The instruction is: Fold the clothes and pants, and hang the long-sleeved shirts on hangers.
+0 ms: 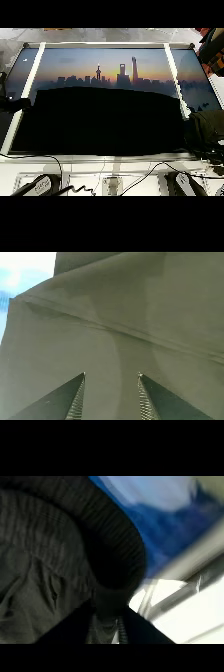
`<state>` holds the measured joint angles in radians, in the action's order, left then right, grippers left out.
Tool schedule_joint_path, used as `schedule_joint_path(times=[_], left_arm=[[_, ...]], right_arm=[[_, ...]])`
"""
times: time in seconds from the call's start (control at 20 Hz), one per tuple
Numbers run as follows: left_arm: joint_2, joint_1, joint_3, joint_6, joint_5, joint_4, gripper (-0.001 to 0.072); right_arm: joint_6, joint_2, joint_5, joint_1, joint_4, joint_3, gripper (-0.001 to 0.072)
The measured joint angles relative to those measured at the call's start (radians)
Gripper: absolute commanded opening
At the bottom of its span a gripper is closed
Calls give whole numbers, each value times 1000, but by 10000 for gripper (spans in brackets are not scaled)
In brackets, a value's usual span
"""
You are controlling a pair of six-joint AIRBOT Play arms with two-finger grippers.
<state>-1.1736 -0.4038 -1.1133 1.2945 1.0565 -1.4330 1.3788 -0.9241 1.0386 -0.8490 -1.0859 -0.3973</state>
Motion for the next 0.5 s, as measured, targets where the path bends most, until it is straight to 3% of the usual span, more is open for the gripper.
schedule_joint_path(times=[0.05,0.25,0.5], left_arm=[[-14,-4,0,18,6,-14,337],[-50,-54,0,49,99,-63,337],[-52,-240,14,10,314,-66,361]], right_arm=[[-26,-4,-18,0,16,1,36],[-82,2,-61,0,63,2,25],[-103,34,-84,0,83,2,25]])
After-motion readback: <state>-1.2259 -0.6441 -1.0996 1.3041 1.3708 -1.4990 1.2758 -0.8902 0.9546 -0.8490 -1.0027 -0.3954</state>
